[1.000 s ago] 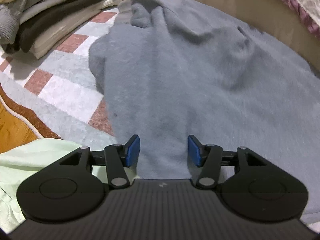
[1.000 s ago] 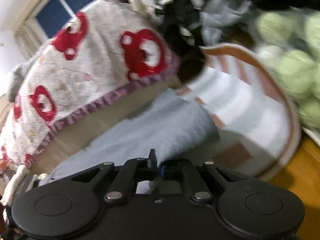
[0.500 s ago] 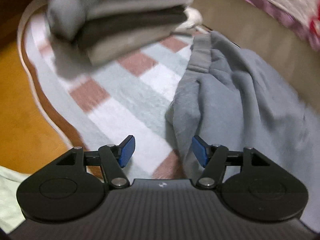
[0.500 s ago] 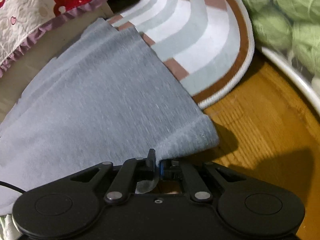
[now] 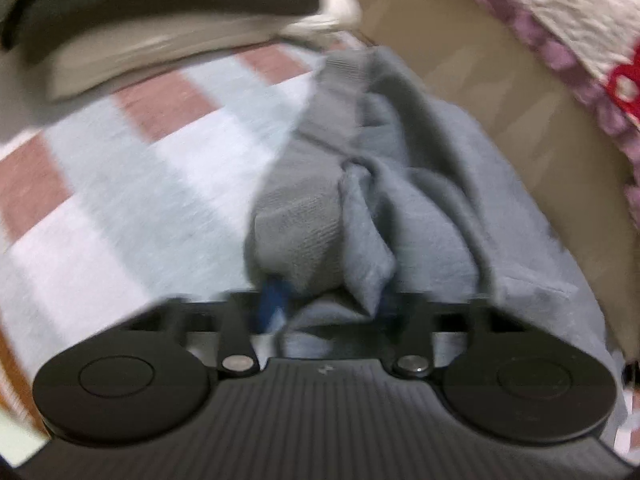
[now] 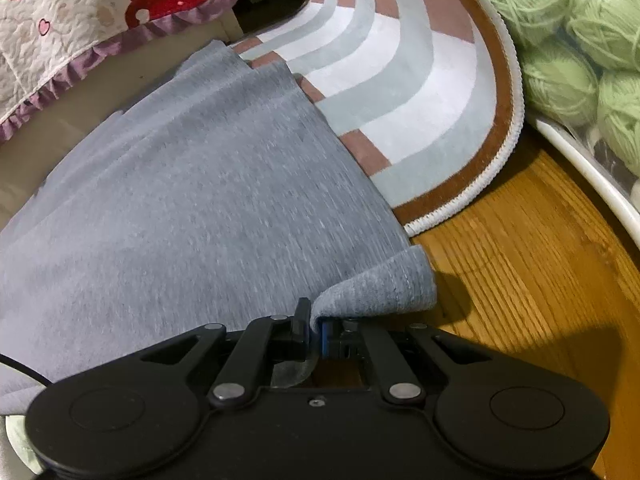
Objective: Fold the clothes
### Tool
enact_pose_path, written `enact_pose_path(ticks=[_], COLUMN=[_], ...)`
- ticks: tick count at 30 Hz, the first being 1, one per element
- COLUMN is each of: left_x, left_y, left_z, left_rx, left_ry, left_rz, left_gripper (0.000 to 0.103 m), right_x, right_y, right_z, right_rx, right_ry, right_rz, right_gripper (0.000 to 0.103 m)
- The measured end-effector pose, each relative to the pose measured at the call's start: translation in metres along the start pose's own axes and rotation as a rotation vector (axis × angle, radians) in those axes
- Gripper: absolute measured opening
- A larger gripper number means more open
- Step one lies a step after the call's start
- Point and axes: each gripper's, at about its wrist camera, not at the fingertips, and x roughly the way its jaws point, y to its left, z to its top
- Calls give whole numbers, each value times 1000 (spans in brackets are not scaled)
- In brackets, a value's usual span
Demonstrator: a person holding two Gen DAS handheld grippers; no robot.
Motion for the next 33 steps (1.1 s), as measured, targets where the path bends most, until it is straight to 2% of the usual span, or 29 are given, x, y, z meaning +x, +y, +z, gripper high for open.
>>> enact_pose_path(ticks=[1,2,4,5,9,11,13,15,16,17,20,21,23,26,28,30,33], left_x=[-3,-16,-55,-78,-148,-144,-124,-104,-95,-88,-90,-92,-101,-115,-122,-120,-98], left_y=[-7,-16,-27,-28,-5,16,39,62,71,79,84,83,78,68,56,51,52], left_z=[2,6,15,20,25,15,1,-13,-19,-24,-24,-21,-18,-26,-37,-47,-60], left_rx=[44,111,196,217,223,242,200,96,45,-3,-87,-101,-122,-123,-86,-75,-159], left_ry=[-21,-66,-177,-235,-373,-366,-282,-170,-122,-79,-33,-17,25,67,72,95,209], left_rz=[5,41,82,92,106,109,147,195,242,278,245,228,172,101,86,72,42], left_gripper=[13,11,10,10,10,11,14,13,13,20,27,35,44,48,56,69,68], right_x=[0,-2,-14,-21,-48,-47,-44,-41,-40,-39,-41,-41,-40,-35,-31,-28,-25], right_y=[0,0,-3,-5,-7,-4,-1,0,-1,-2,-3,-3,-1,0,0,-1,-5], right_z=[0,0,2,4,14,15,15,15,14,14,14,14,14,12,10,8,8], right_rx=[-6,-11,0,8,39,27,14,8,10,13,33,30,21,12,11,11,38], right_ry=[-4,-14,-57,-80,-159,-152,-139,-123,-113,-103,-85,-83,-77,-58,-46,-41,-47], right_rz=[-1,4,37,55,178,181,176,163,151,138,126,120,107,86,75,70,89], right_gripper=[5,5,4,4,3,3,3,3,3,3,3,3,3,3,3,4,6])
